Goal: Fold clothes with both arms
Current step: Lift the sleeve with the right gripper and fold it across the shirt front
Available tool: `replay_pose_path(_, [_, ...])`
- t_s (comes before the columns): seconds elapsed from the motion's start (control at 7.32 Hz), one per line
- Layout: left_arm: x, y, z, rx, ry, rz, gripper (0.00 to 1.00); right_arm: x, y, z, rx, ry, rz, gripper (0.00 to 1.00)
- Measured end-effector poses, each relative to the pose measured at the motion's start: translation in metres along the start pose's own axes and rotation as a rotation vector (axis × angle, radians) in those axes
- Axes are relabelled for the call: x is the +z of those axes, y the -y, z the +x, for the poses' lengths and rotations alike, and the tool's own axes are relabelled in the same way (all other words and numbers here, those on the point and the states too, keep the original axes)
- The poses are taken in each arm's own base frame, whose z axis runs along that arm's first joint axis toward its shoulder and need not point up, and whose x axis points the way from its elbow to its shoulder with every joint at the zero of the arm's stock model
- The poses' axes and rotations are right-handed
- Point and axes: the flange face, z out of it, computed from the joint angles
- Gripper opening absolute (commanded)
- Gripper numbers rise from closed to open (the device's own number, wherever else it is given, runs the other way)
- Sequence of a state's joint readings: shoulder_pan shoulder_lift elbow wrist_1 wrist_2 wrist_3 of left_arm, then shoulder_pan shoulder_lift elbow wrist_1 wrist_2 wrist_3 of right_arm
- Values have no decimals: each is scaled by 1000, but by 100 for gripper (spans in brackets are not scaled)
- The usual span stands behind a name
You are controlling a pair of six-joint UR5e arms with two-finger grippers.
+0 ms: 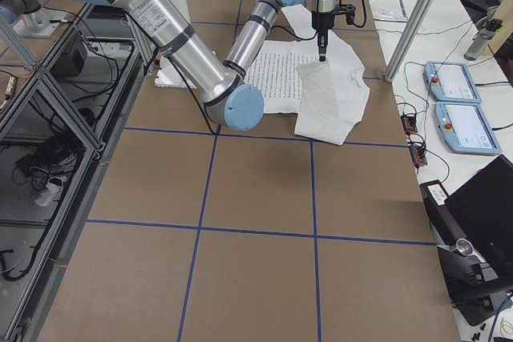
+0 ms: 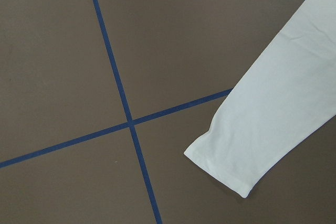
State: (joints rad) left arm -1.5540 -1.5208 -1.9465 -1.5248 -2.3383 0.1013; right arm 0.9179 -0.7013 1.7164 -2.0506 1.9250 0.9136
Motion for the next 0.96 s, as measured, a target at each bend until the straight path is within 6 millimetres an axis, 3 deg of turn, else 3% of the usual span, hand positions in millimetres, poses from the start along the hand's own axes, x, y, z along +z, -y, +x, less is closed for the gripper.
replay_pose_path(0.41, [0, -1, 0, 0, 0, -1, 100, 23, 15, -162, -5, -12, 46, 0])
replay_pose_path(0.68, [1, -1, -1, -1, 0, -3, 100, 65, -3, -224, 1, 23, 84, 0])
replay_pose_path(0.96, [2, -2, -2, -3, 0, -5, 100, 99, -31, -258, 31, 10, 99, 0])
